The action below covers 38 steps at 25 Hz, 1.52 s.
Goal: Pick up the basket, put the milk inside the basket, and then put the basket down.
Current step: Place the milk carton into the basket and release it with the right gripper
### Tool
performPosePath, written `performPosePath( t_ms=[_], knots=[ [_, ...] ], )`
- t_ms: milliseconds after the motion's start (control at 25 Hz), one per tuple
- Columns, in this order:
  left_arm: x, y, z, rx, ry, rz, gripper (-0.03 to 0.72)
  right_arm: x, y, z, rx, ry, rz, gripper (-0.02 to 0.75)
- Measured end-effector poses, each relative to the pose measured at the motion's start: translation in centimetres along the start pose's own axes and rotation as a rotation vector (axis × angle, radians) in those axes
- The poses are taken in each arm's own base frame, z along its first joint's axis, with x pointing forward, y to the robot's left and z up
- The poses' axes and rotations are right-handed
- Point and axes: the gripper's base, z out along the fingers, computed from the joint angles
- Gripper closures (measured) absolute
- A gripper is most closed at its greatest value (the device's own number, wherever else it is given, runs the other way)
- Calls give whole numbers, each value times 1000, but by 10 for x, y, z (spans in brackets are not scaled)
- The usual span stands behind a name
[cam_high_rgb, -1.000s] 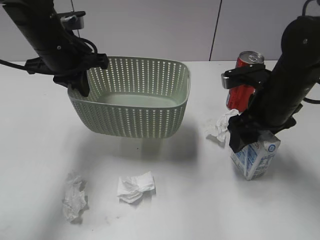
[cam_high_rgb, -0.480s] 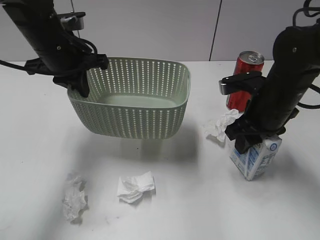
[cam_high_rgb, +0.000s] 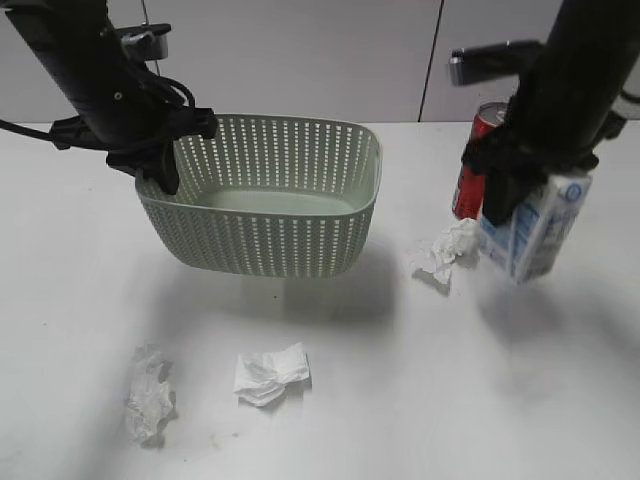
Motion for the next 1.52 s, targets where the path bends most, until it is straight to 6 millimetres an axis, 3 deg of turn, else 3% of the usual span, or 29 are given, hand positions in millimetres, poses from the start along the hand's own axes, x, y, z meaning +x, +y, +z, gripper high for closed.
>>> performPosePath(
  t_ms=[120, 320, 440, 600, 720, 840, 1000, 1160, 1320, 1440, 1520],
  knots=[
    [0, 0, 0, 2, 0, -1, 703, -20, 9, -40, -32, -131, -15, 420],
    [0, 0, 0, 5, -2, -3, 703, -45, 53, -100, -82, -351, -124, 420],
    [0, -1, 0, 7, -4, -4, 703, -61, 80, -117, -117, -437, -176, 420],
    [0, -1, 0, 7, -5, -4, 703, -83, 109, -94, -143, -422, -219, 420],
    [-1, -1, 0, 8, -9, -4, 703, -95, 124, -52, -144, -332, -240, 420],
    [-1, 0, 0, 4, -13, -1, 703, -105, 128, -5, -137, -232, -223, 420],
    [-1, 0, 0, 2, -13, 0, 703, -112, 126, 33, -122, -159, -201, 416],
    [-1, 0, 0, 2, -11, 0, 703, -114, 126, 39, -125, -170, -193, 363],
    [-1, 1, 0, -7, -6, 7, 703, -116, 127, 36, -131, -192, -191, 197],
    [0, 1, 0, -8, -5, 8, 703, -115, 125, 24, -115, -212, -200, 131],
    [0, 1, 0, -7, -5, 8, 703, -110, 122, -1, -89, -253, -209, 121]
  ],
)
